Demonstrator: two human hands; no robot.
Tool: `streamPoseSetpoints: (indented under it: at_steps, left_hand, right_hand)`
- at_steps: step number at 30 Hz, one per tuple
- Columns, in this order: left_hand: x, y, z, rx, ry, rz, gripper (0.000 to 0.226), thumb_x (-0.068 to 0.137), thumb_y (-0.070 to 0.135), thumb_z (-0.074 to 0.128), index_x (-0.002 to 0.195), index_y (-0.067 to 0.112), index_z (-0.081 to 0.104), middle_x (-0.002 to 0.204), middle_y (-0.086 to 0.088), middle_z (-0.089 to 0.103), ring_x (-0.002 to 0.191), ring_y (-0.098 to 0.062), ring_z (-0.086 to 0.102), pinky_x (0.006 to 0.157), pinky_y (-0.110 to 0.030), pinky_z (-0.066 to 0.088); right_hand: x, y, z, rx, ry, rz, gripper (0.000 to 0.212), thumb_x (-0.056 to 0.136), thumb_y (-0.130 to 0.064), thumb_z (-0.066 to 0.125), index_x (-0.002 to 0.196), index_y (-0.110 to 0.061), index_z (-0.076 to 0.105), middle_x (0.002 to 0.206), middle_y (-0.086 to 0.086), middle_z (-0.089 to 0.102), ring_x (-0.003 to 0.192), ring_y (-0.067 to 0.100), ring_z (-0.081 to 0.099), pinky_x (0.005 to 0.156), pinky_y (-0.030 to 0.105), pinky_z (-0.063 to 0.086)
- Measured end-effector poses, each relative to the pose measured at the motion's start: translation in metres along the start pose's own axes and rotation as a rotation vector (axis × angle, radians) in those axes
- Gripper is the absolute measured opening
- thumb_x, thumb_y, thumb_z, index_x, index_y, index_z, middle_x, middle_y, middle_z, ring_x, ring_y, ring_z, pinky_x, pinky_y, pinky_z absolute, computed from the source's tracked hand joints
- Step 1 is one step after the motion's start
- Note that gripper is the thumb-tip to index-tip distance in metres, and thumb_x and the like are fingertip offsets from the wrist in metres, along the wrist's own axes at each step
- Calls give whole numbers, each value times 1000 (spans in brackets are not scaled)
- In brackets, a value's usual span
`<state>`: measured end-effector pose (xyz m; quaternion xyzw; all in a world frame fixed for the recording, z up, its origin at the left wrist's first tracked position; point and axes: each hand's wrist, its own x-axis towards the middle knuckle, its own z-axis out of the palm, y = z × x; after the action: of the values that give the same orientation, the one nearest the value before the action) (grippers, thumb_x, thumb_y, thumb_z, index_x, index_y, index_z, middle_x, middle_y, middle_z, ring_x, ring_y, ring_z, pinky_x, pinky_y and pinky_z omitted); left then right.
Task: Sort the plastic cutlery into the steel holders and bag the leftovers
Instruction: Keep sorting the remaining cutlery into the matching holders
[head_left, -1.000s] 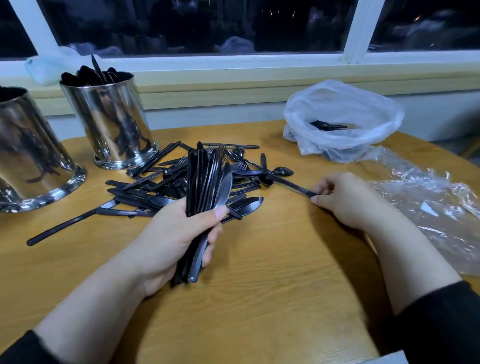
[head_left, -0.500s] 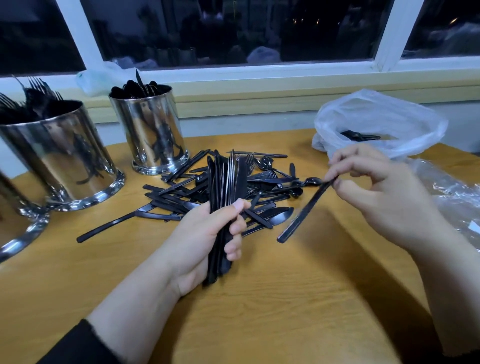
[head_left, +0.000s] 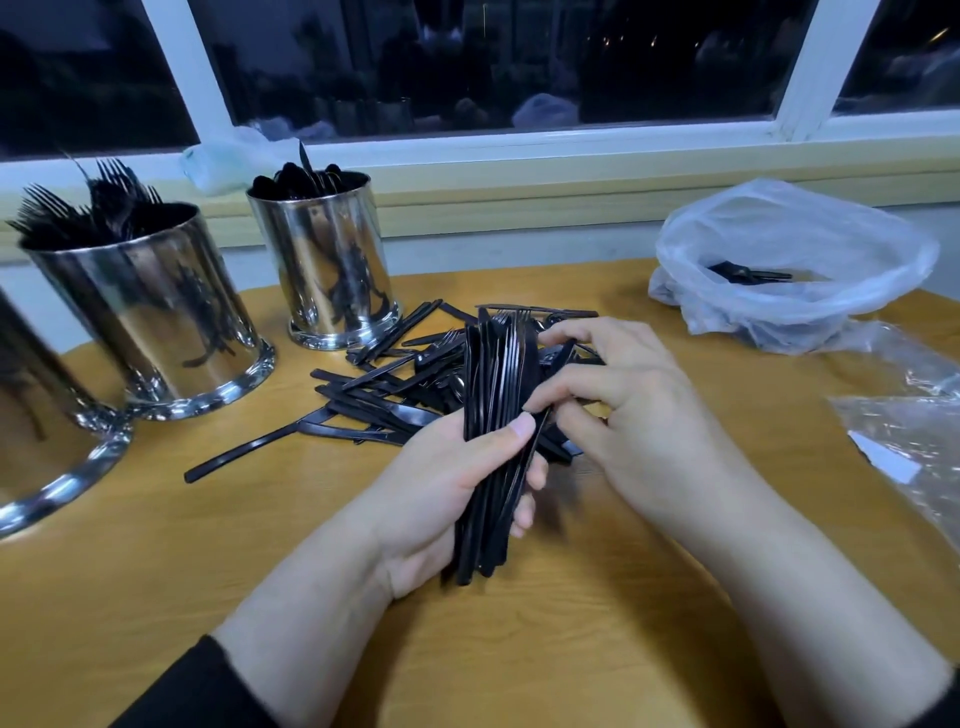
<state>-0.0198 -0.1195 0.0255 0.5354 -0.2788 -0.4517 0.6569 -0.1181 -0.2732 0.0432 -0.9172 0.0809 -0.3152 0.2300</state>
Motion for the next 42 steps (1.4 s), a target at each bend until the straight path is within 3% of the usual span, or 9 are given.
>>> streamPoseSetpoints:
  at_steps: [6, 10, 13, 16, 22, 29, 33, 37, 42]
  left_hand:
    - [2, -2, -3, -56, -19, 19, 28, 95, 32, 72, 111, 12, 62, 65, 0, 40, 47, -11, 36, 48, -25, 35]
    - [1, -3, -3, -12, -65, 19, 15, 95, 22, 71, 88, 14, 61, 58, 0, 34, 42, -11, 34, 45, -26, 34]
    - [0, -4, -4, 23, -97, 16, 15, 90, 17, 69, 88, 8, 57, 54, -1, 38, 38, -13, 36, 45, -26, 34]
    - [-1, -4, -5, 78, -115, 63, 33, 88, 17, 71, 65, 8, 50, 51, -5, 39, 39, -17, 38, 47, -28, 36]
    - [-2, -1, -12, 327, -35, 191, 28, 80, 24, 75, 69, 5, 58, 55, -7, 54, 55, -28, 55, 64, -38, 49]
    - [-6, -3, -12, 405, -29, 116, 6, 82, 15, 69, 83, 17, 63, 55, -7, 56, 50, -24, 53, 61, -34, 47]
    - [-7, -3, -11, 393, -62, 66, 9, 84, 13, 61, 77, 18, 62, 50, -1, 41, 40, -17, 37, 52, -32, 33]
    - [-9, -2, -10, 272, -113, -14, 5, 84, 10, 59, 86, 14, 62, 48, 0, 37, 36, -14, 31, 50, -32, 30]
    - [-7, -1, -9, 283, -71, 11, 9, 87, 10, 64, 92, 10, 56, 55, -3, 47, 42, -17, 43, 55, -32, 38]
  right_hand:
    - [-1, -12, 6, 481, 74, 271, 24, 99, -14, 58, 116, -30, 58, 123, -19, 66, 118, -6, 57, 95, 26, 46]
    - [0, -19, 6, 810, -61, 424, 33, 101, -27, 57, 135, -25, 58, 106, -7, 76, 101, 4, 70, 91, 28, 54]
    - [0, -28, 6, 858, -194, 333, 20, 103, -24, 56, 117, -18, 69, 87, 5, 72, 71, 16, 63, 71, 30, 52]
    - [2, -33, 3, 953, -215, 298, 17, 101, -16, 59, 113, -12, 70, 94, 11, 75, 70, 23, 66, 72, 45, 56]
    - [3, -40, -3, 1020, -238, 257, 18, 92, -8, 66, 108, 0, 62, 90, 25, 71, 51, 42, 60, 49, 50, 56]
    - [5, -32, 5, 958, -147, 264, 31, 82, -22, 70, 106, -4, 64, 89, 24, 72, 62, 31, 57, 62, 39, 51]
    - [3, -32, 6, 959, -180, 247, 32, 86, -23, 66, 113, -6, 65, 104, 13, 76, 93, 44, 68, 79, 58, 55]
    - [1, -32, 10, 994, -214, 270, 22, 97, -27, 62, 110, -10, 60, 106, 10, 76, 77, 41, 61, 52, 40, 46]
    - [3, -28, 20, 993, -88, 314, 14, 103, -16, 57, 111, -6, 60, 102, 21, 72, 86, 49, 63, 63, 47, 49]
